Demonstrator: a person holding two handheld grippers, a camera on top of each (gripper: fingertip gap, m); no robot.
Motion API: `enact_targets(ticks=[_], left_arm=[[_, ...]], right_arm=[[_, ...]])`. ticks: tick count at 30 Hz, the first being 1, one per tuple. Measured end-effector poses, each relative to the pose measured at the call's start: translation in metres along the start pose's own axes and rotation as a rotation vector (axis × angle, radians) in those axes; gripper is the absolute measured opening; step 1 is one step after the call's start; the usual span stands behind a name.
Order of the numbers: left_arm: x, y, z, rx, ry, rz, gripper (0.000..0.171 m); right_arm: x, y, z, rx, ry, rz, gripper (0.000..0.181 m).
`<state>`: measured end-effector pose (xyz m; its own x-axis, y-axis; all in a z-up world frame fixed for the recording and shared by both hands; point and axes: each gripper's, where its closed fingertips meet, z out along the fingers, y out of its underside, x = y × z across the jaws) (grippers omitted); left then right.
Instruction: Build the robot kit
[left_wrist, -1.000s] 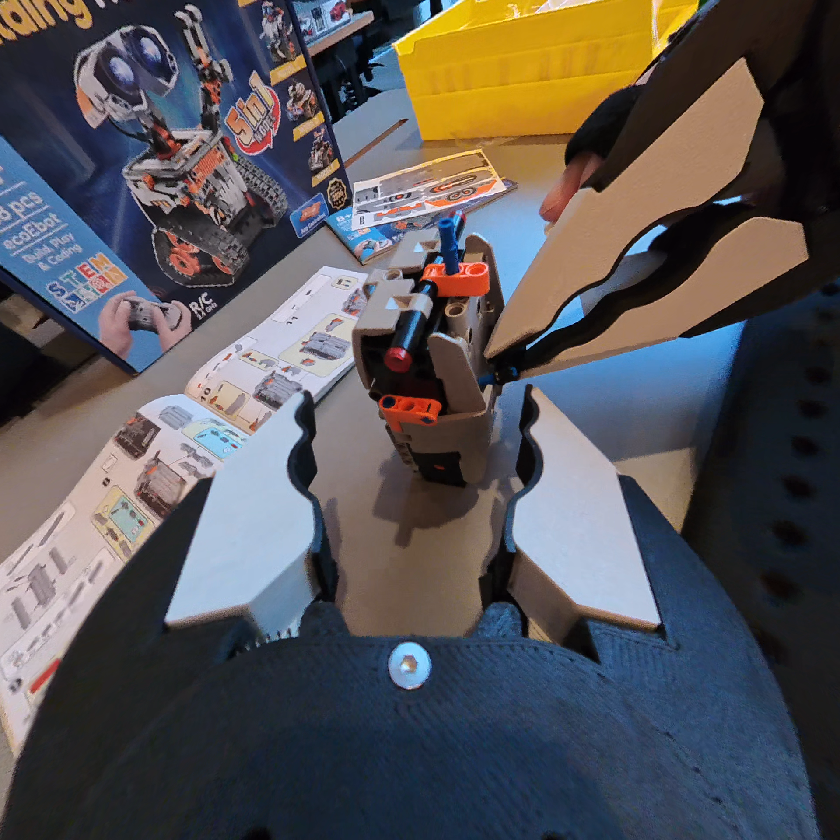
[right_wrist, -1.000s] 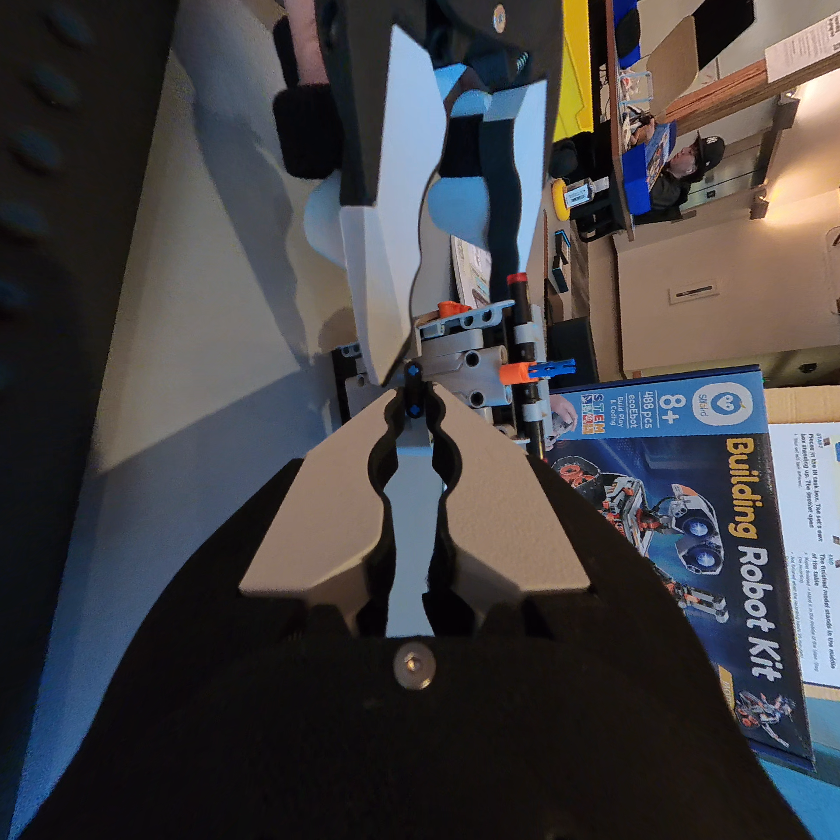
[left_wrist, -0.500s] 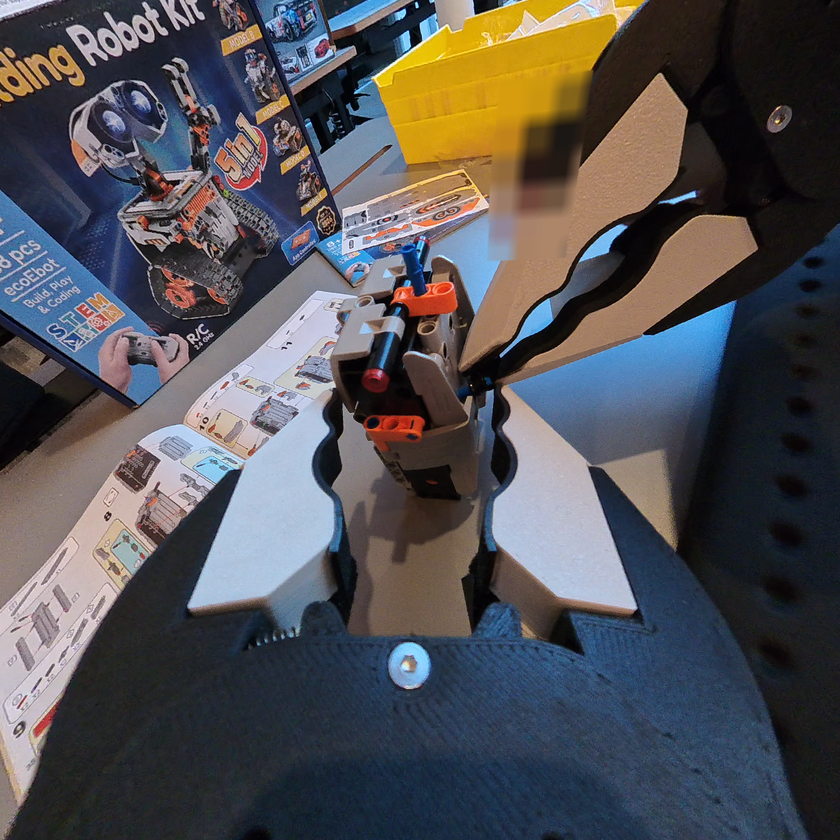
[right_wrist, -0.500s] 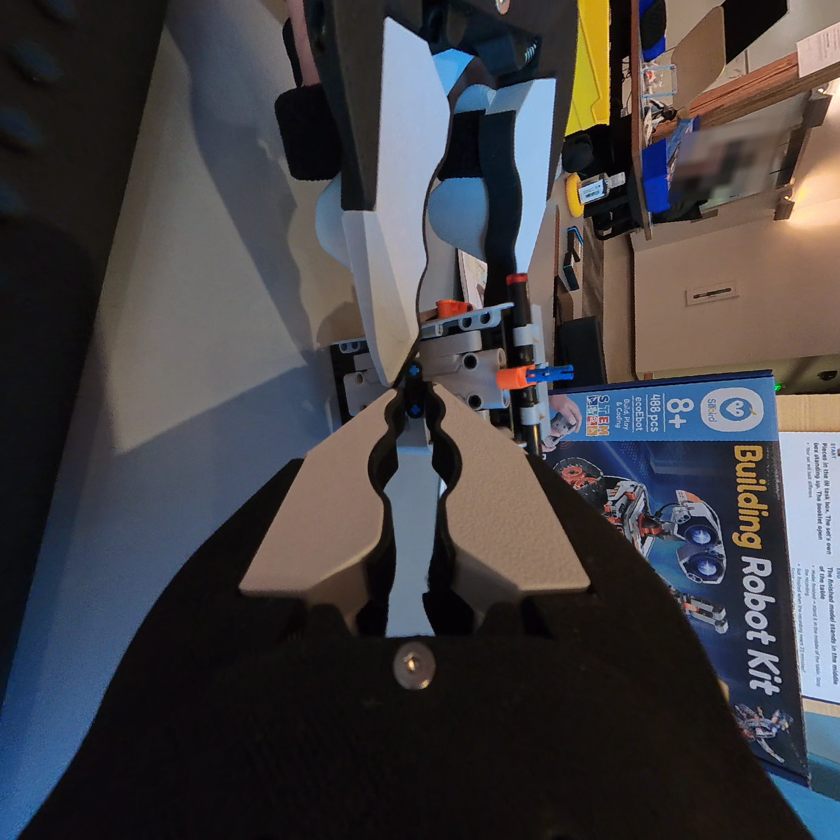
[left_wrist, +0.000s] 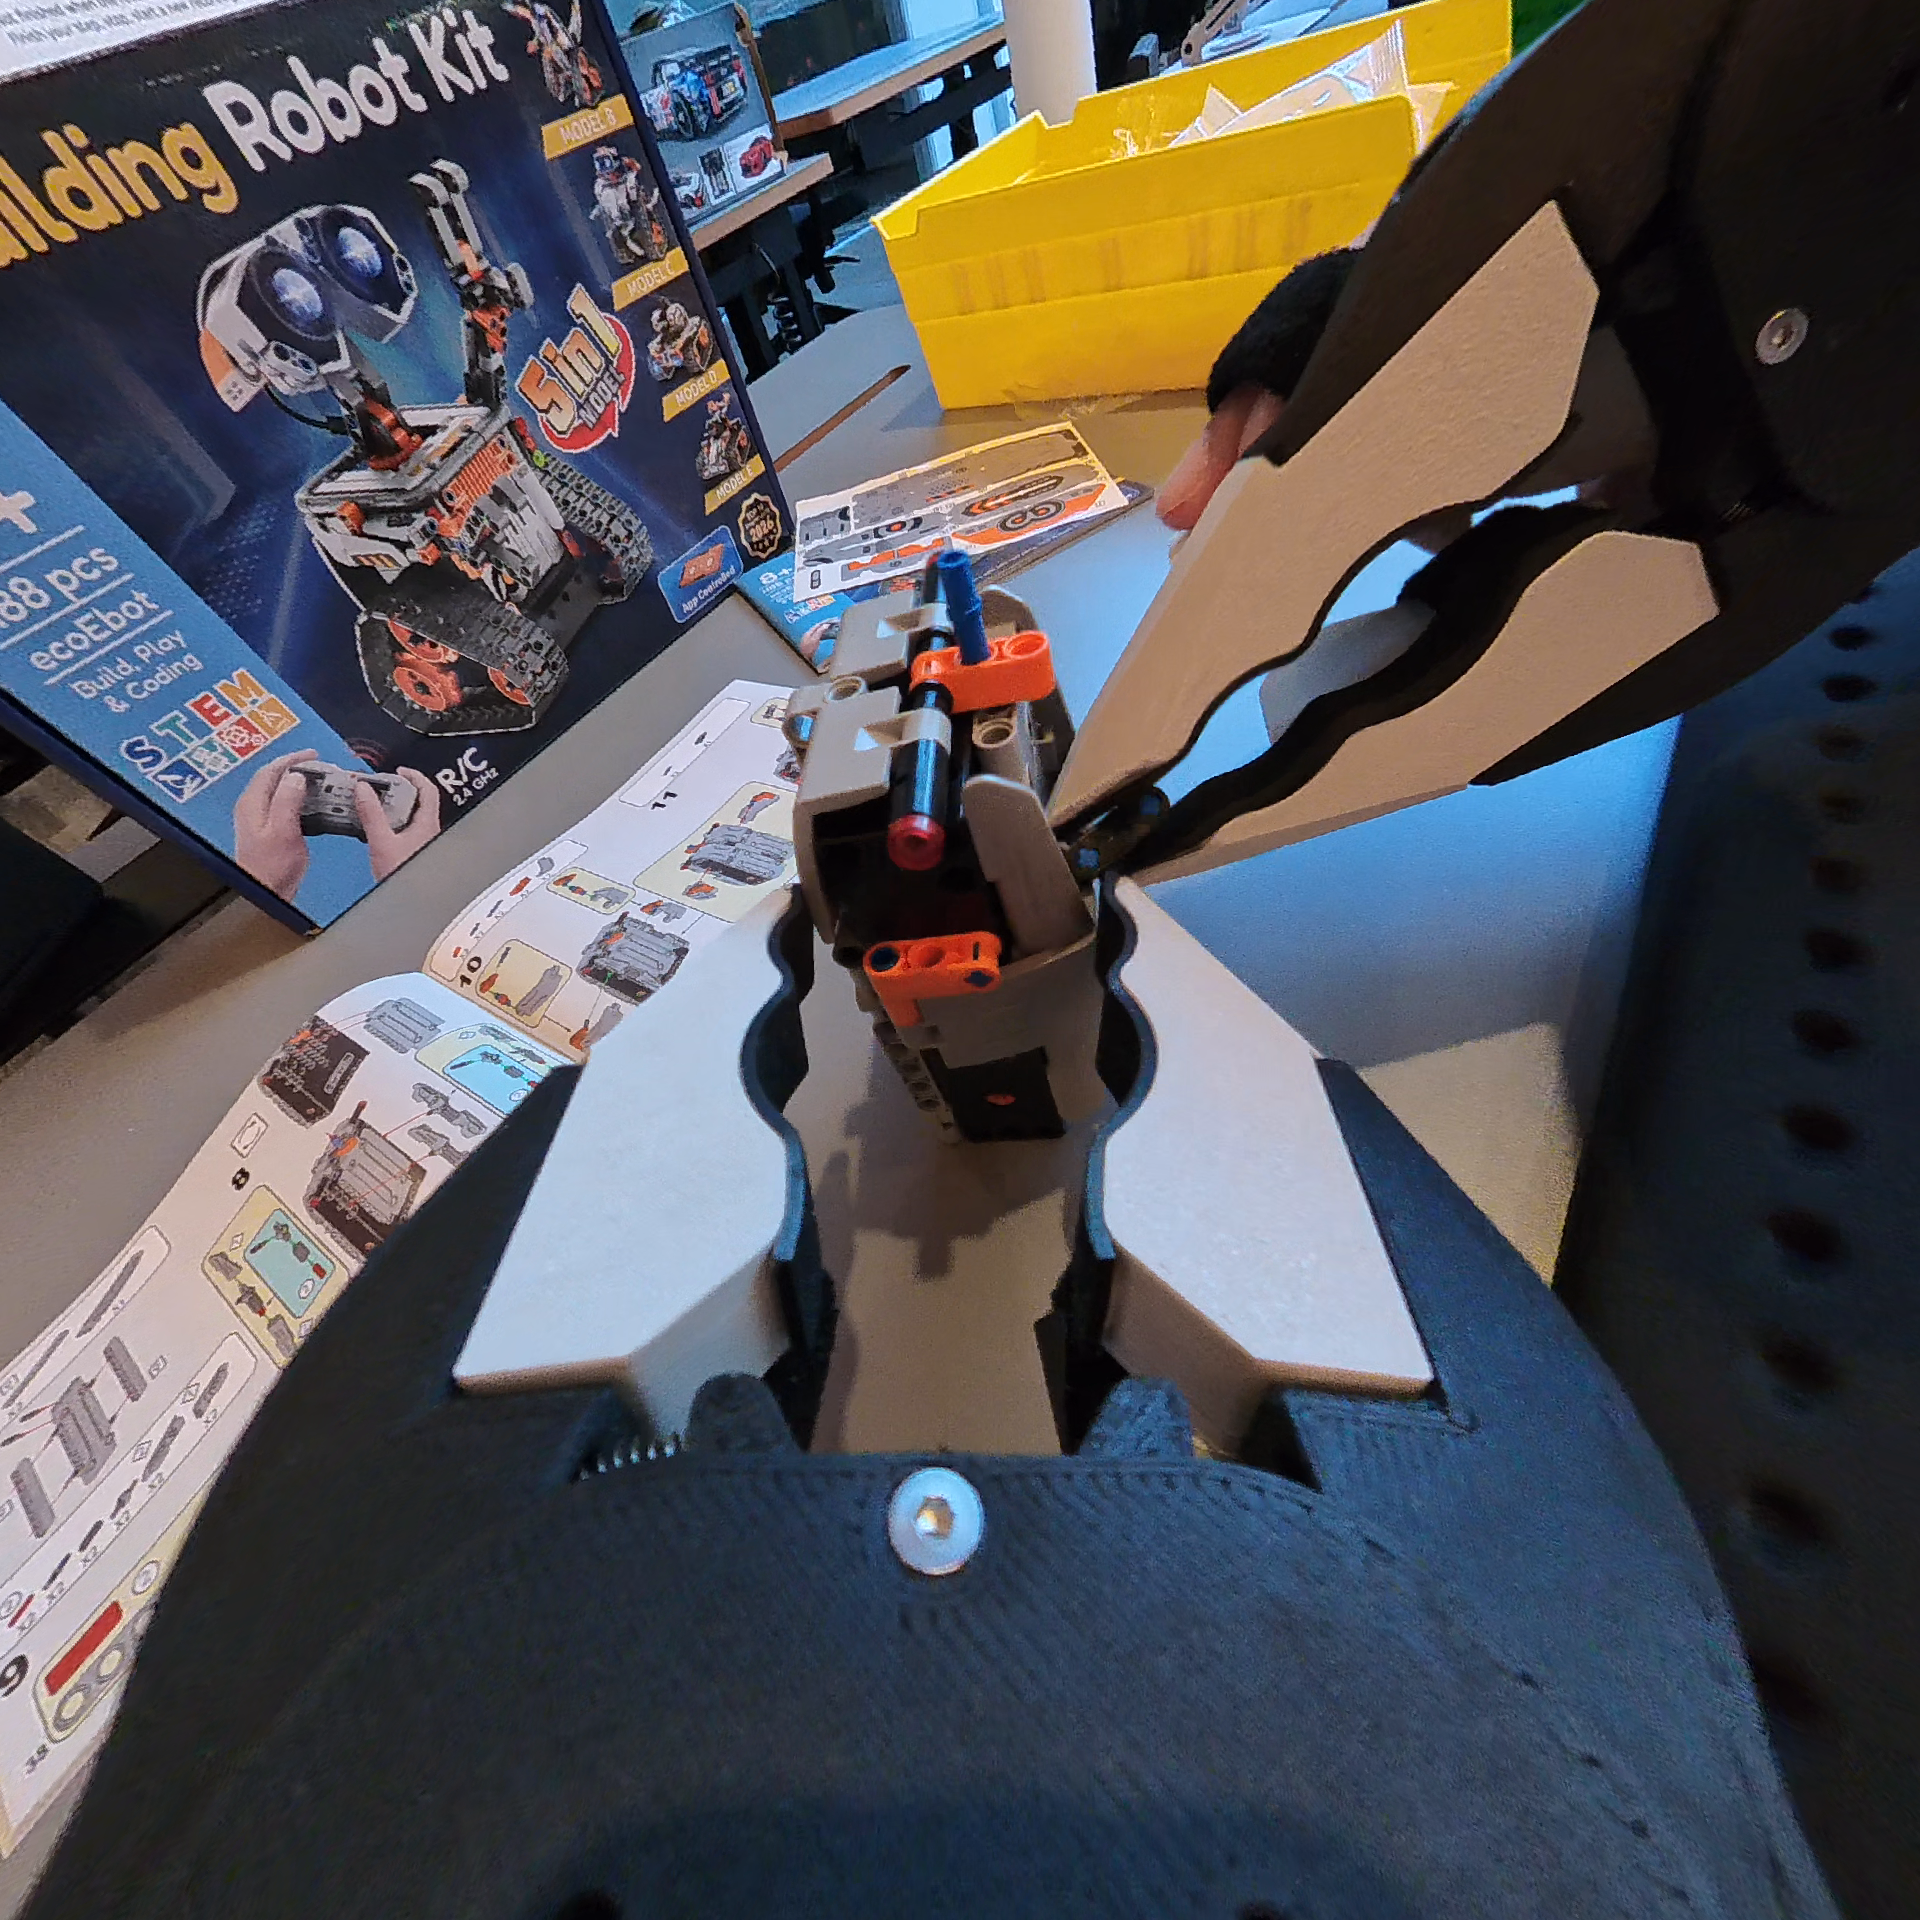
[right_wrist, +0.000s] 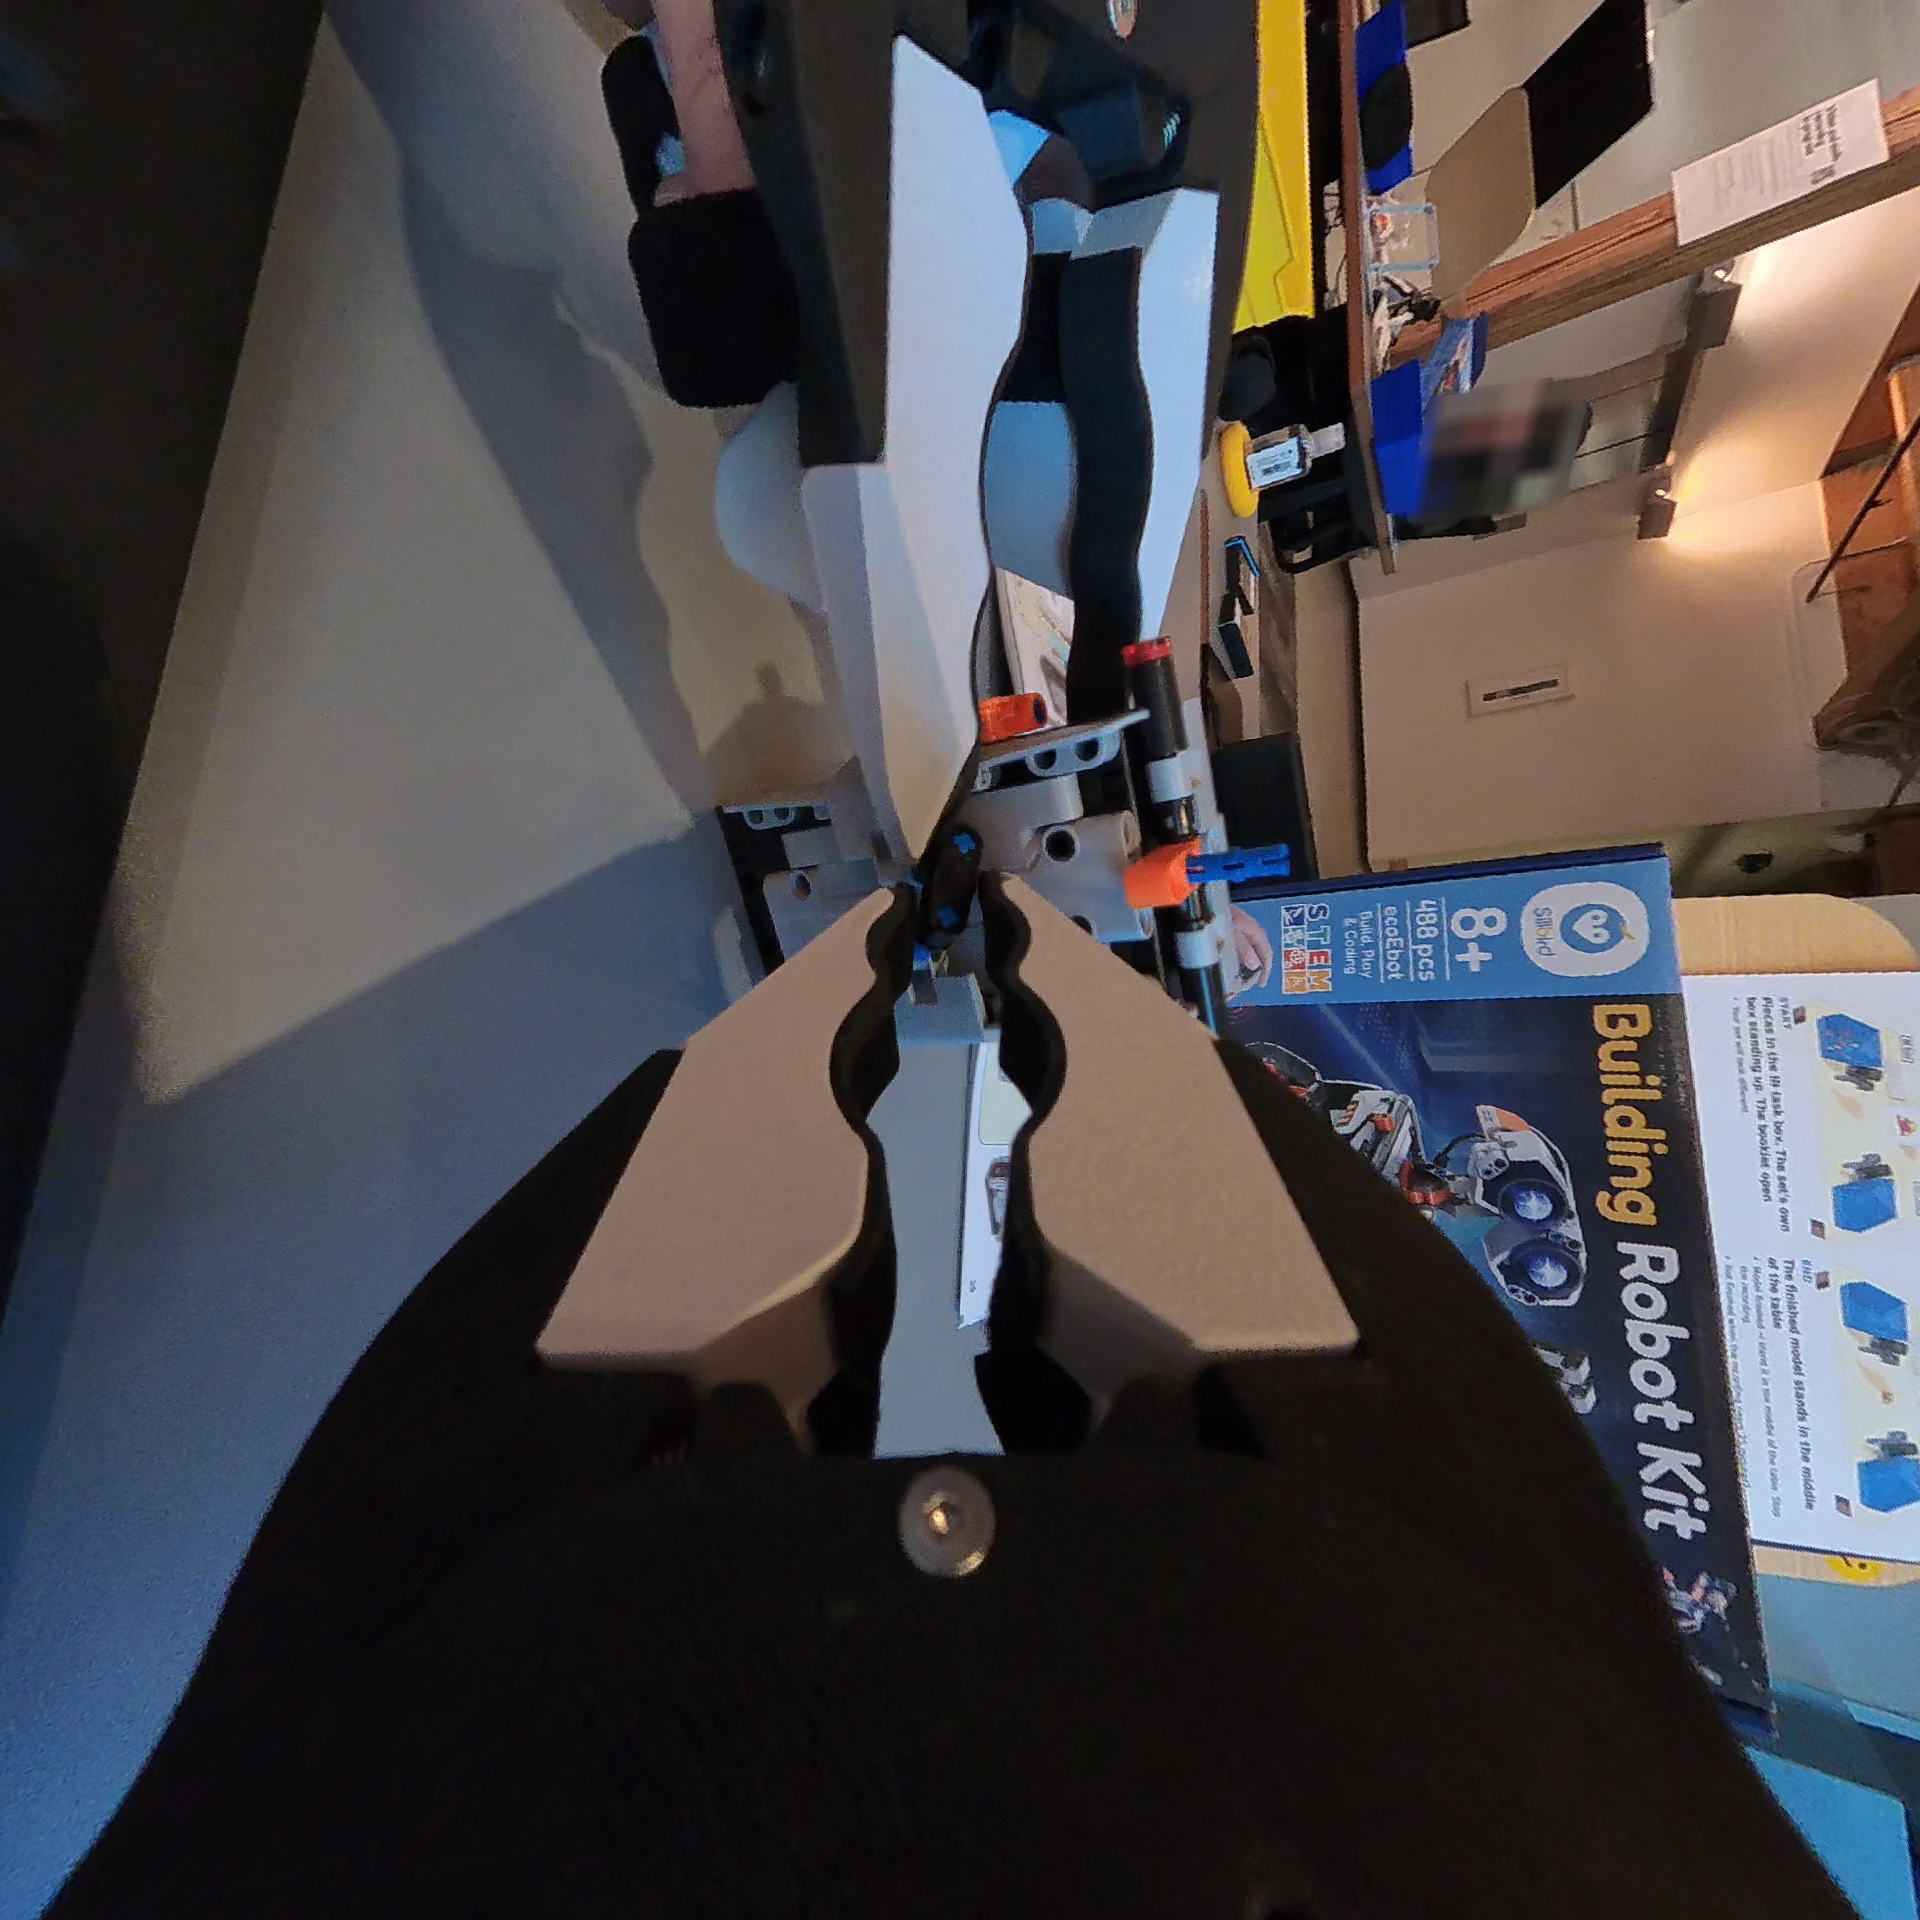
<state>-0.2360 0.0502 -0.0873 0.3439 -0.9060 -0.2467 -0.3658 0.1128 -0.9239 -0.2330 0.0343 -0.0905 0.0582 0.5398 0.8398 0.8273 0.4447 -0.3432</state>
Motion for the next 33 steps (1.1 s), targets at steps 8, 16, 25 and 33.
enact_targets(ticks=[8, 16, 25, 33], left_arm=[[0.0001, -0.0001, 0.0003, 0.002, 0.004, -0.005, 0.053], [0.003, -0.0005, -0.0003, 0.01, 0.028, 0.004, 0.058], [0.0006, -0.0058, 0.0051, 0.029, 0.053, -0.045, 0.064], [0.0038, -0.0079, 0.0056, 0.039, 0.062, -0.04, 0.051]], right_arm=[[0.0039, 0.0041, -0.0029, 0.019, 0.032, 0.036, 0.01], [0.0009, 0.0068, -0.0011, 0.019, -0.058, 0.106, 0.009], [-0.0011, 0.0085, -0.0003, 0.019, -0.076, 0.131, 0.008], [0.0012, 0.0088, -0.0013, 0.017, -0.07, 0.141, 0.009]])
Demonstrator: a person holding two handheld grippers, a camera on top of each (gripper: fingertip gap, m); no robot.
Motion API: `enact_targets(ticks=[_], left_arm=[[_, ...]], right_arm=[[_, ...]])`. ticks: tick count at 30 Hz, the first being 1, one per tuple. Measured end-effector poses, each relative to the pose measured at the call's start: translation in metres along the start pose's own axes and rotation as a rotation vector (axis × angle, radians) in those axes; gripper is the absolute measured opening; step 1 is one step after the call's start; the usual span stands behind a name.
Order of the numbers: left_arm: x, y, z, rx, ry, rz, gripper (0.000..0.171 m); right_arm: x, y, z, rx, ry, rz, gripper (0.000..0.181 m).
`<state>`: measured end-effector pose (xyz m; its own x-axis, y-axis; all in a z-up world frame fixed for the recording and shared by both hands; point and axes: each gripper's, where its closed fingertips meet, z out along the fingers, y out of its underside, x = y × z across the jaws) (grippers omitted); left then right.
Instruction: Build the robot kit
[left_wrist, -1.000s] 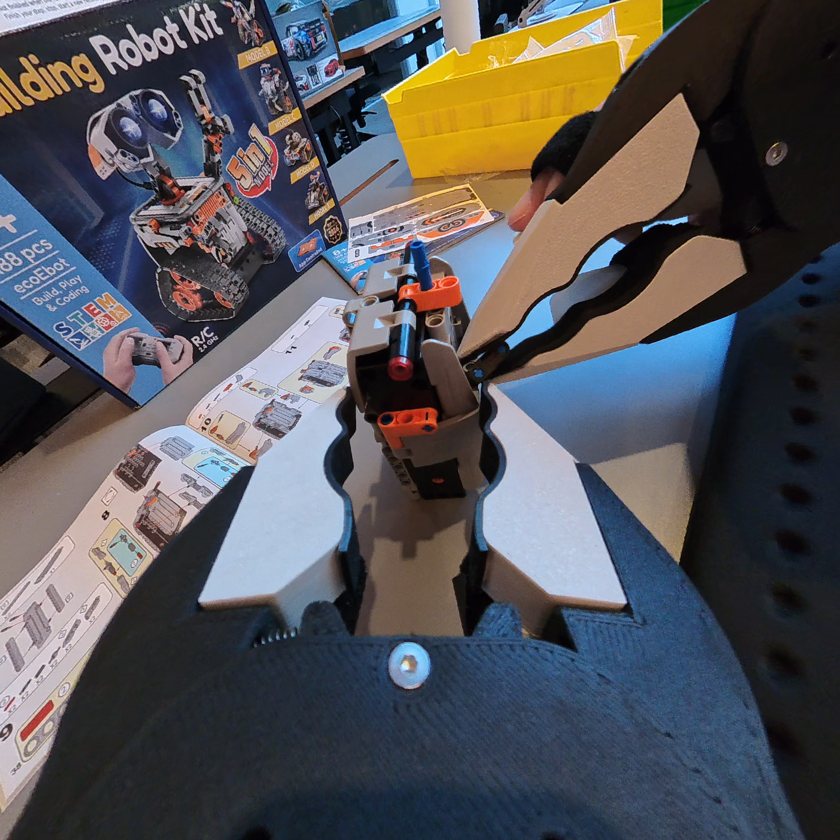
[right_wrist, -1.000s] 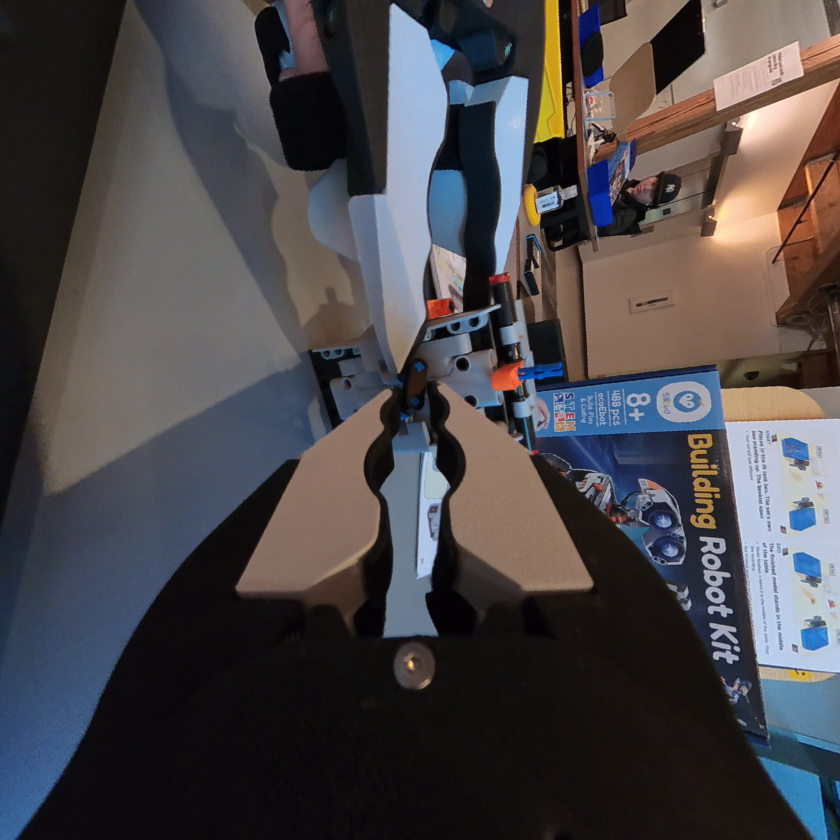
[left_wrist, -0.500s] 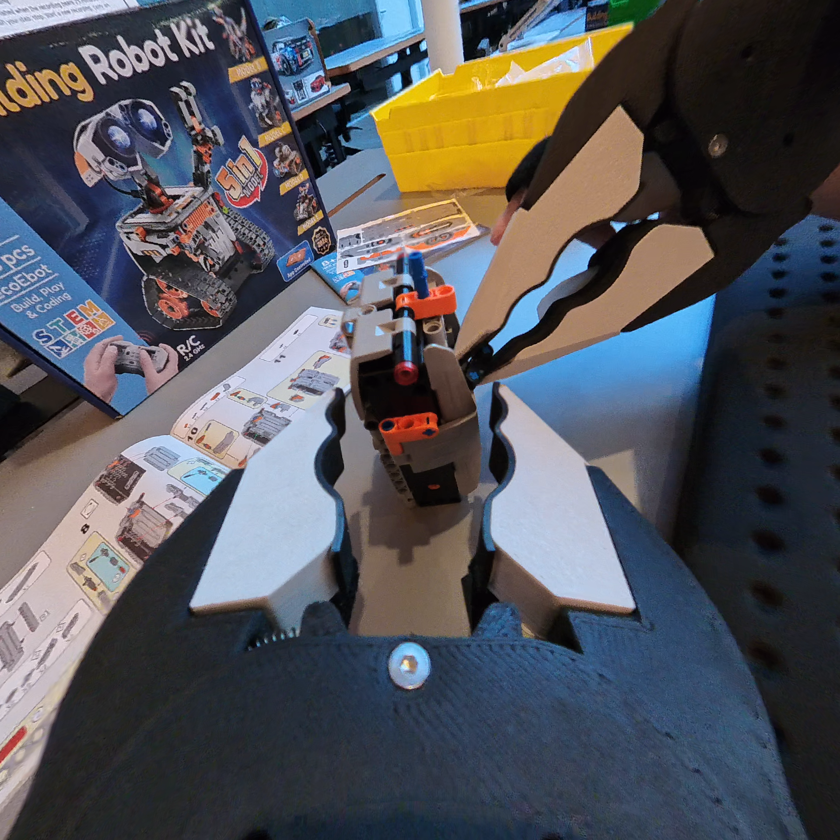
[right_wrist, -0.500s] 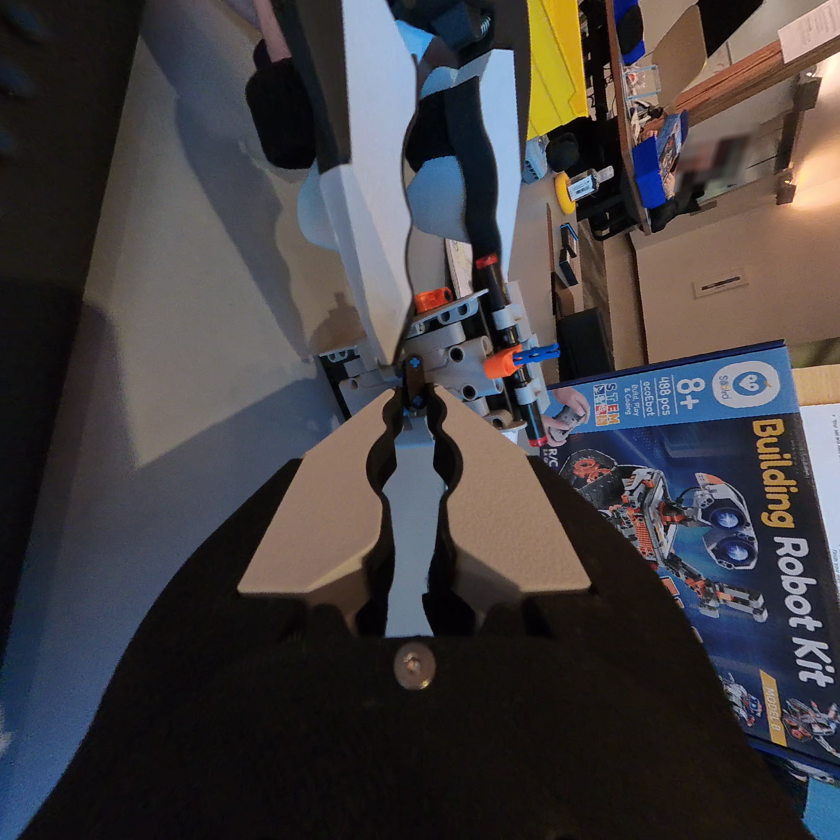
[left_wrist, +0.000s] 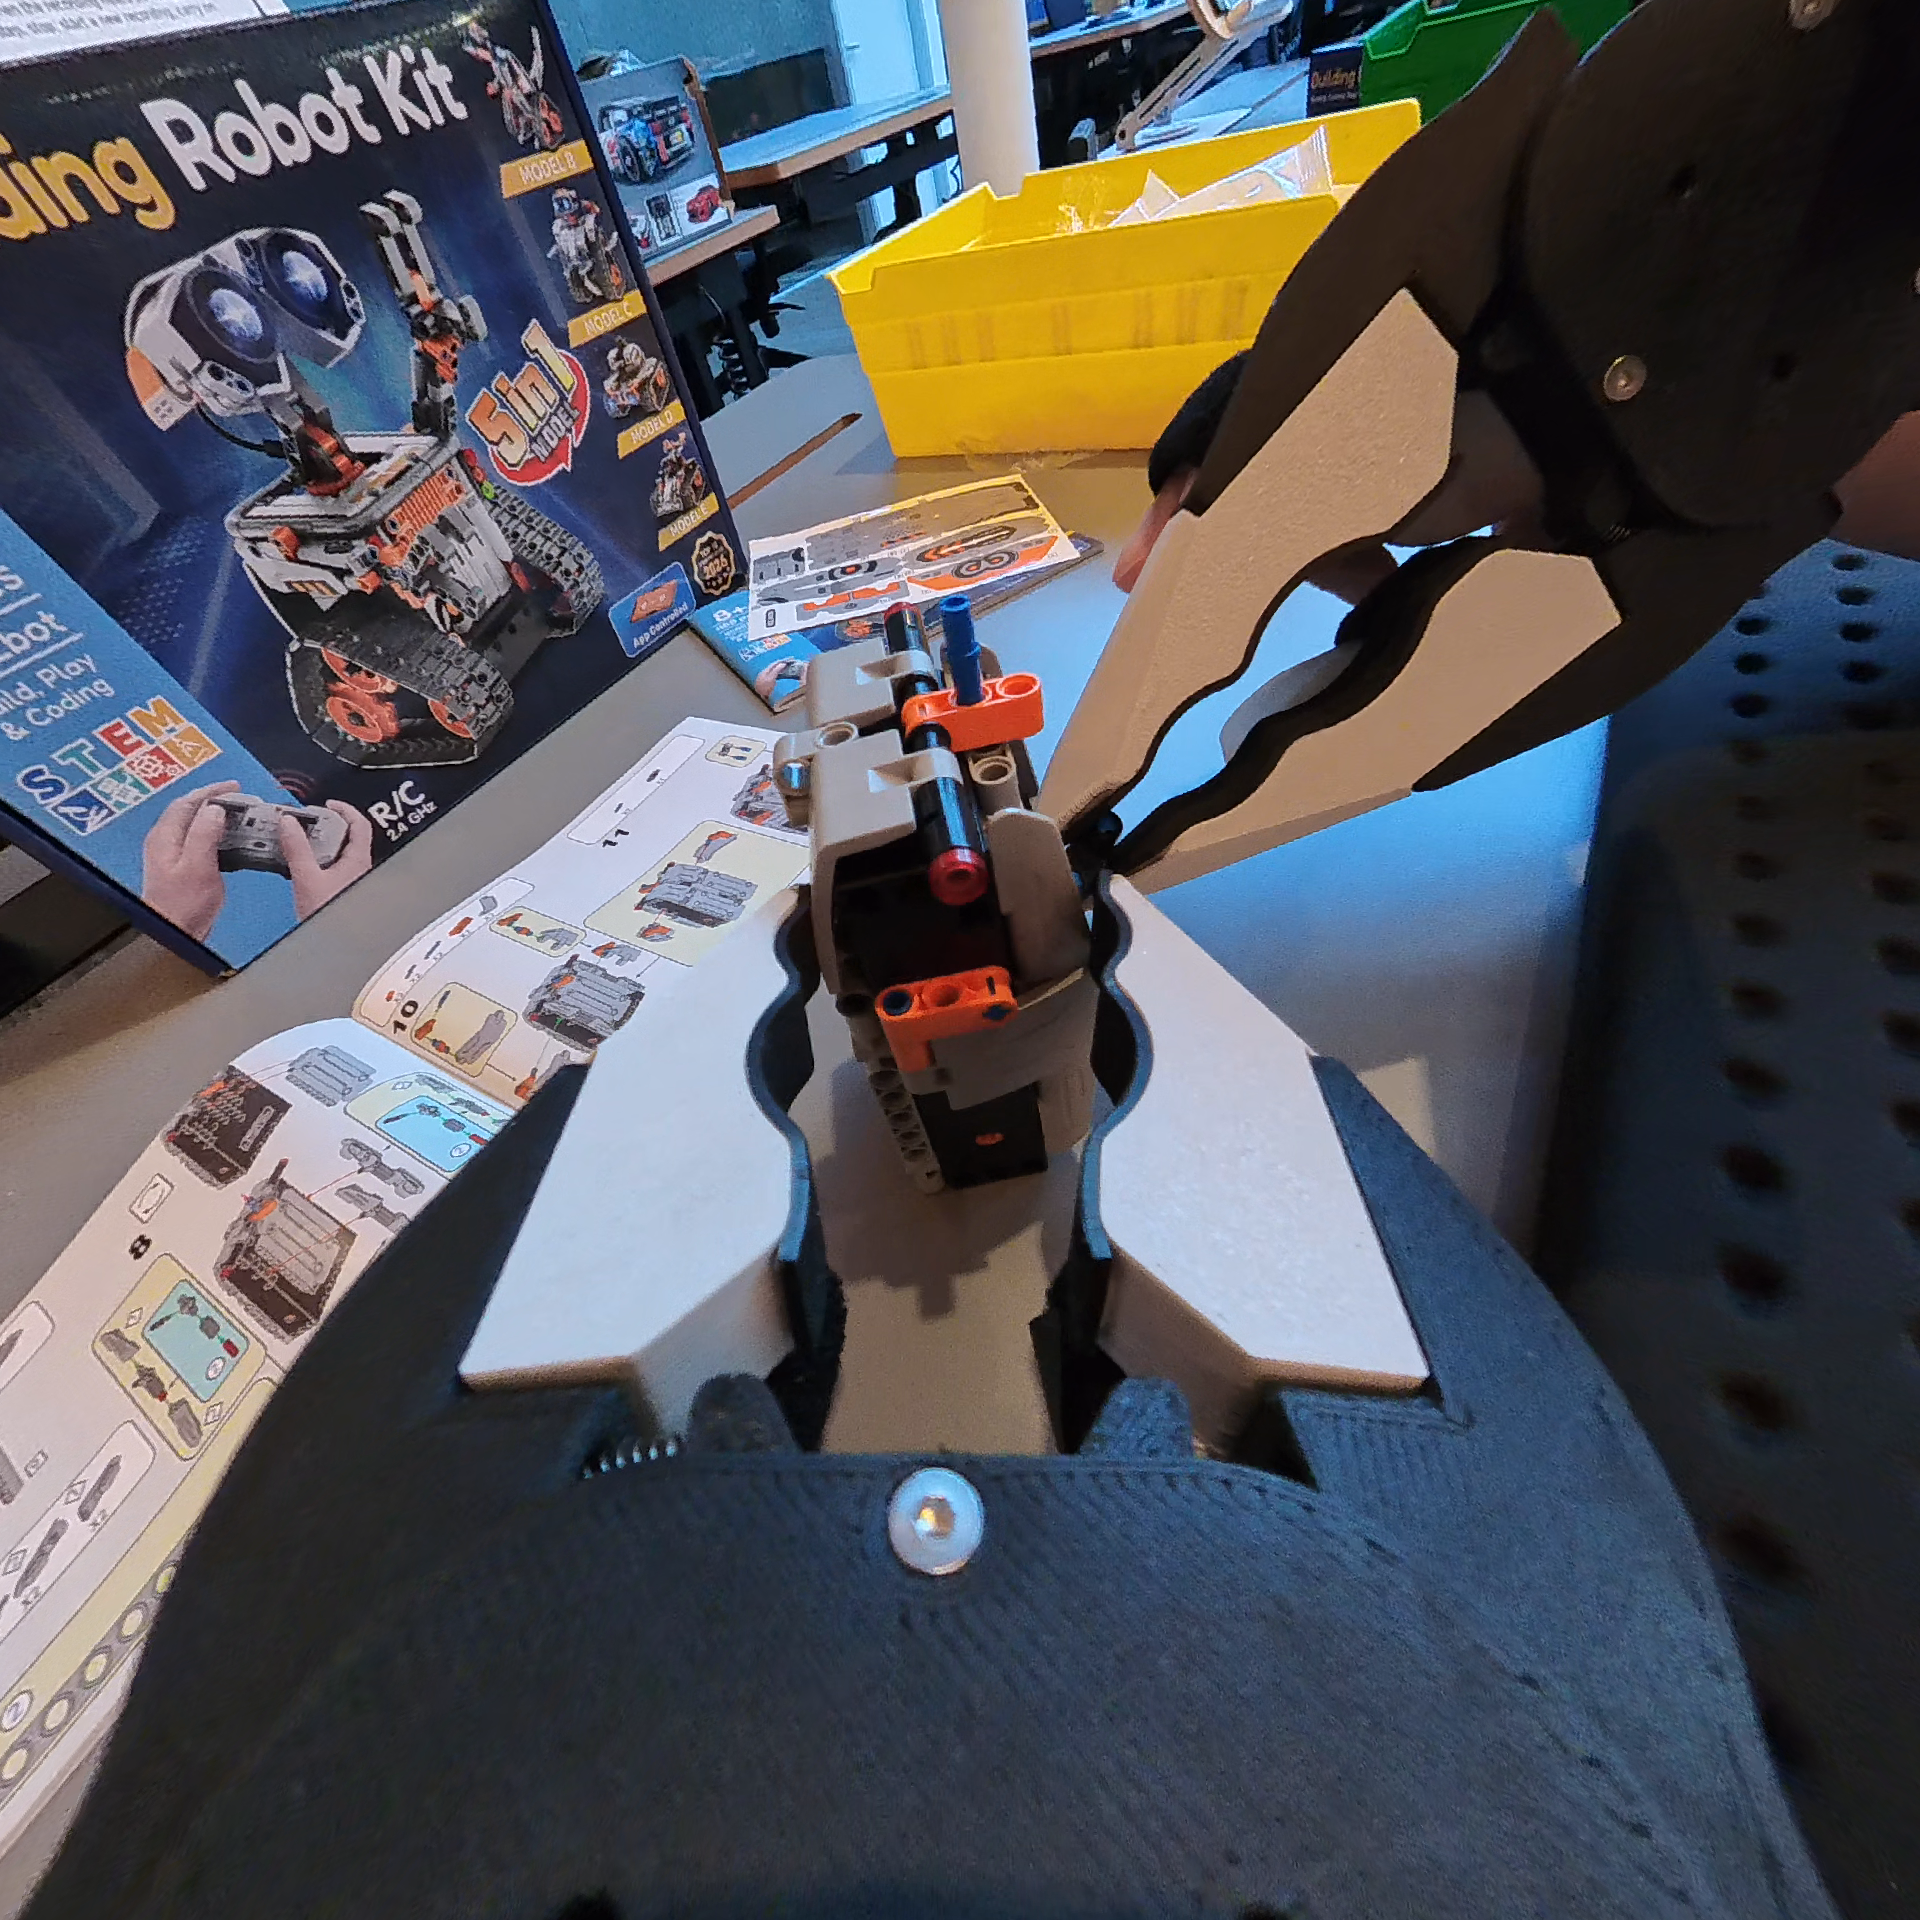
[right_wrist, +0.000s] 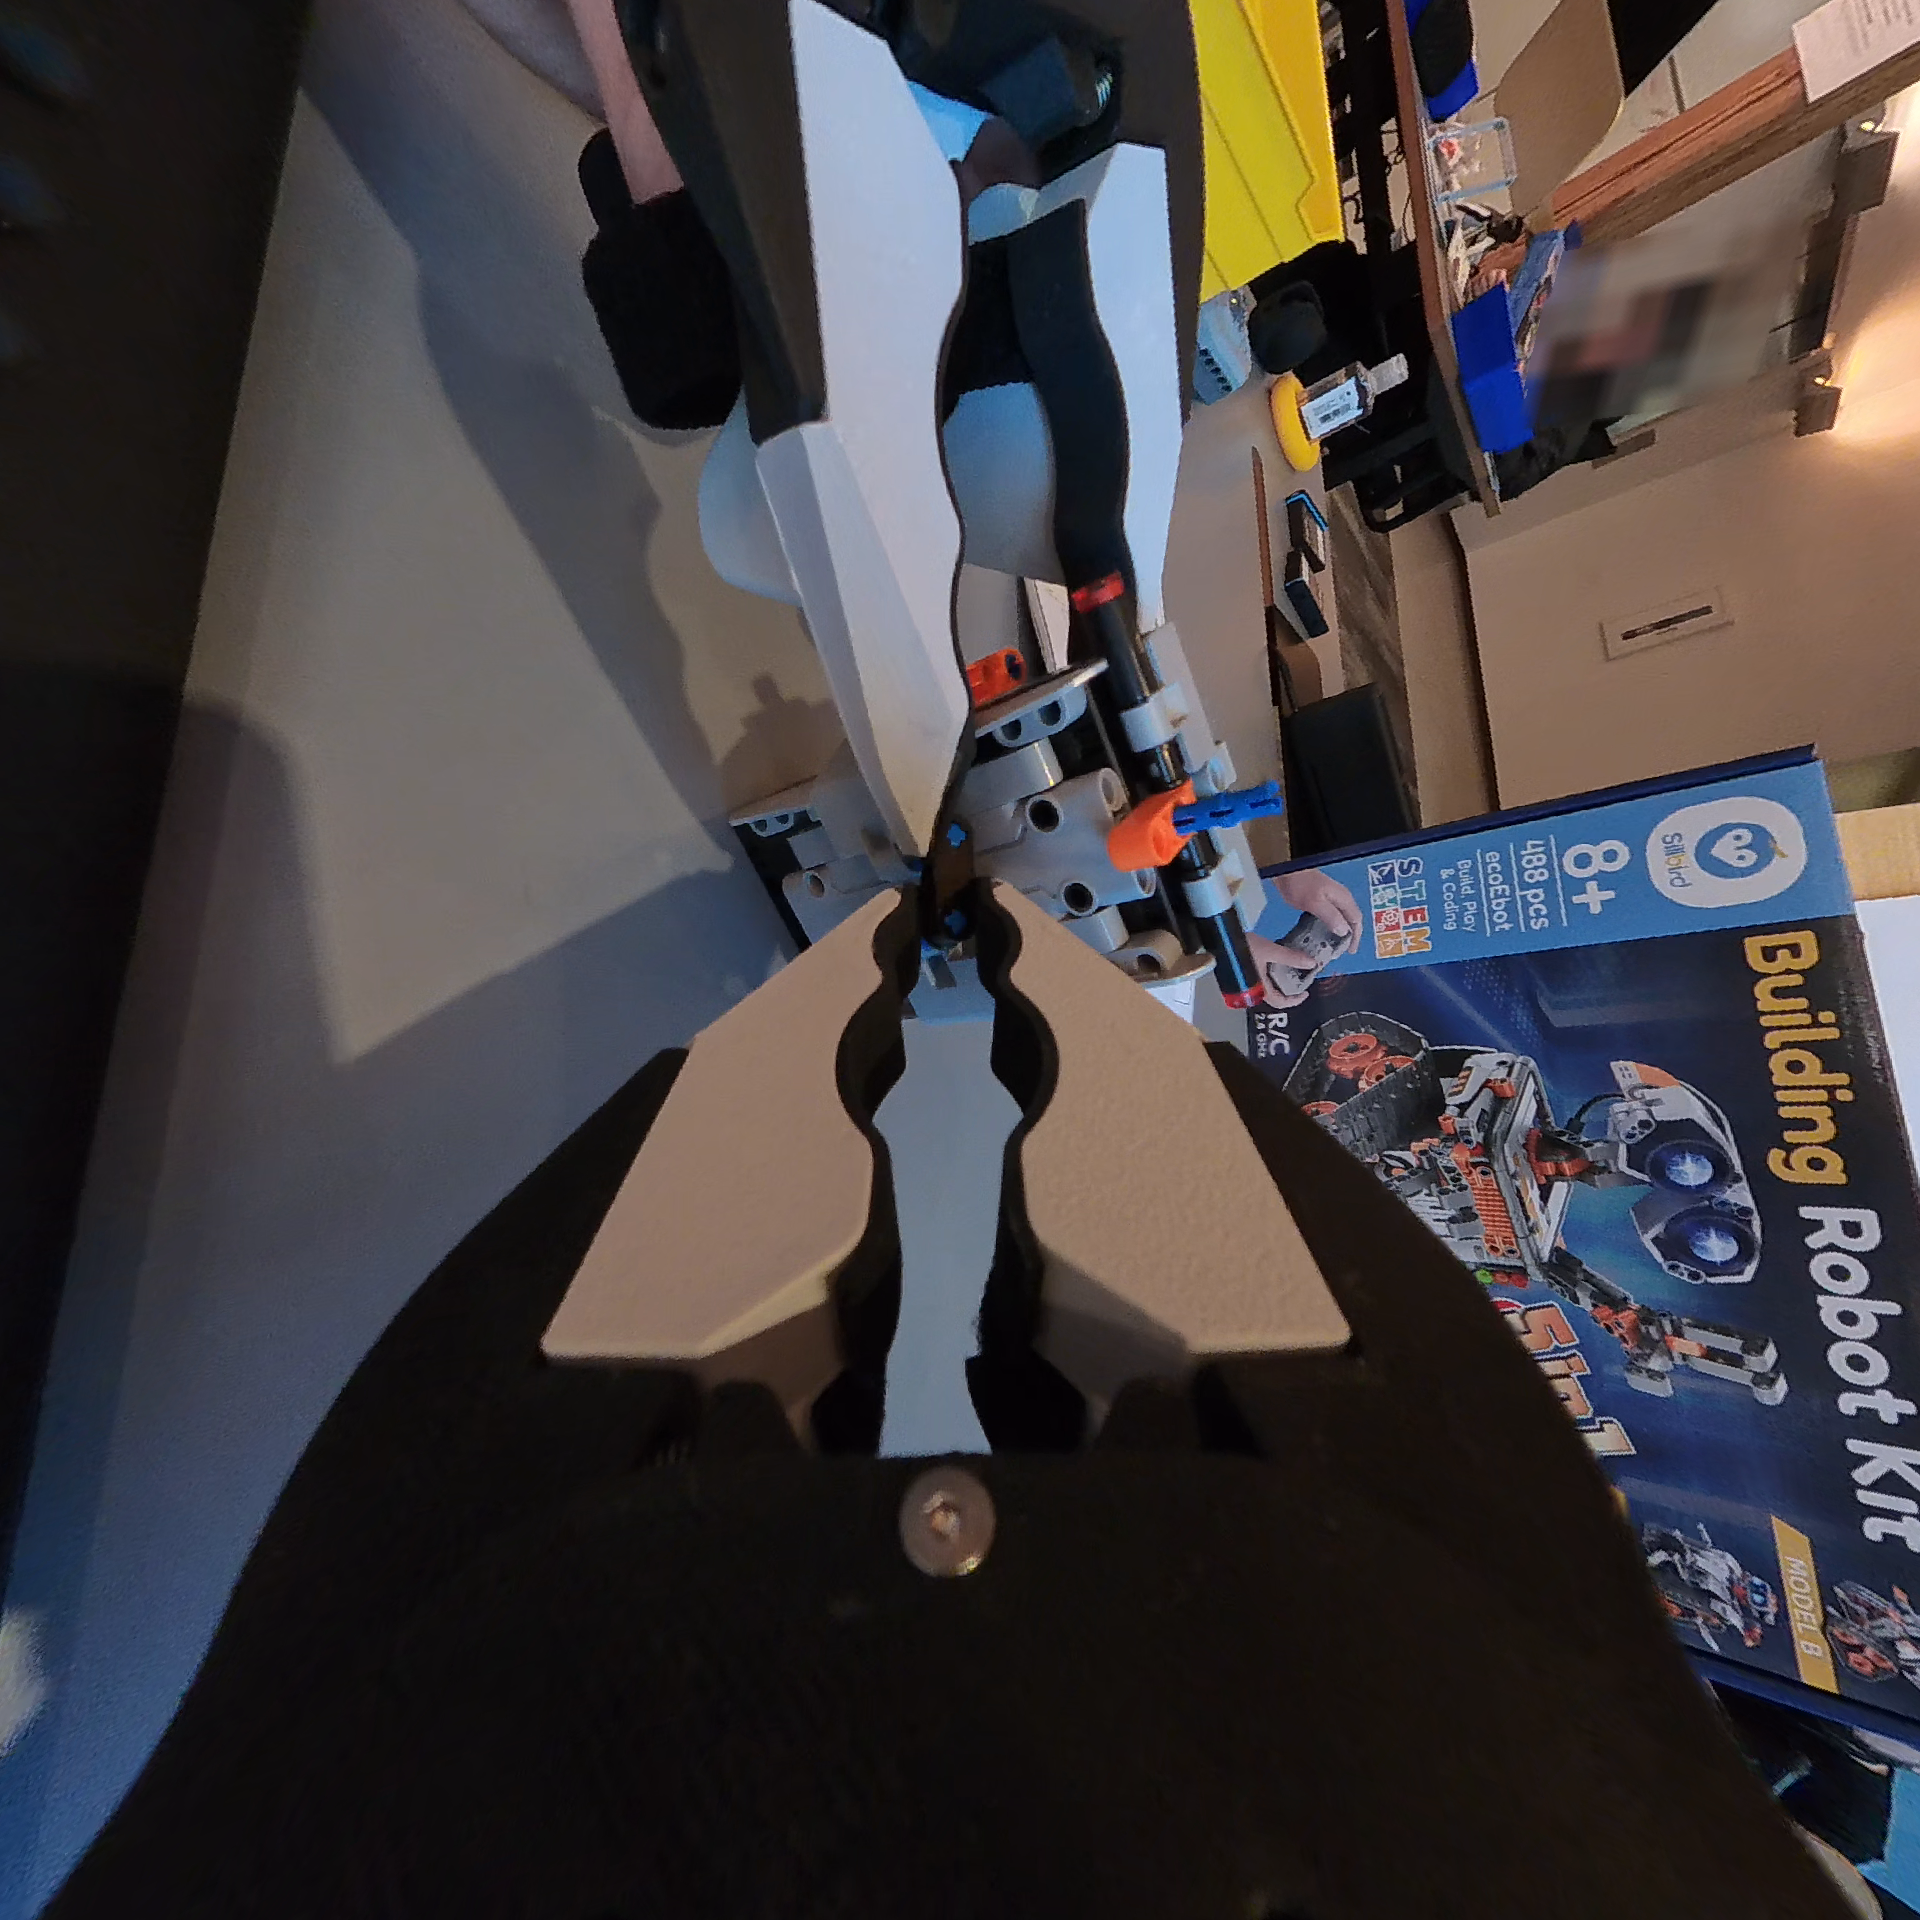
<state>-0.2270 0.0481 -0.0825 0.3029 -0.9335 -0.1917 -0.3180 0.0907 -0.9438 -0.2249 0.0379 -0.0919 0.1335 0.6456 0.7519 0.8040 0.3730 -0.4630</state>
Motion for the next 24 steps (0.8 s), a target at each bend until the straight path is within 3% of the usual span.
enact_targets(ticks=[8, 15, 24], left_arm=[[-0.001, 0.0, 0.0, 0.0, 0.001, -0.01, 0.05], [-0.001, 0.0, -0.001, 0.004, -0.005, -0.003, 0.051], [-0.011, -0.004, -0.008, 0.021, -0.028, -0.115, 0.084]], right_arm=[[0.011, -0.003, -0.007, 0.035, 0.064, 0.04, 0.012], [0.002, -0.001, -0.002, 0.046, 0.03, 0.046, 0.011], [0.002, -0.001, -0.001, 0.035, 0.013, 0.037, 0.011]])
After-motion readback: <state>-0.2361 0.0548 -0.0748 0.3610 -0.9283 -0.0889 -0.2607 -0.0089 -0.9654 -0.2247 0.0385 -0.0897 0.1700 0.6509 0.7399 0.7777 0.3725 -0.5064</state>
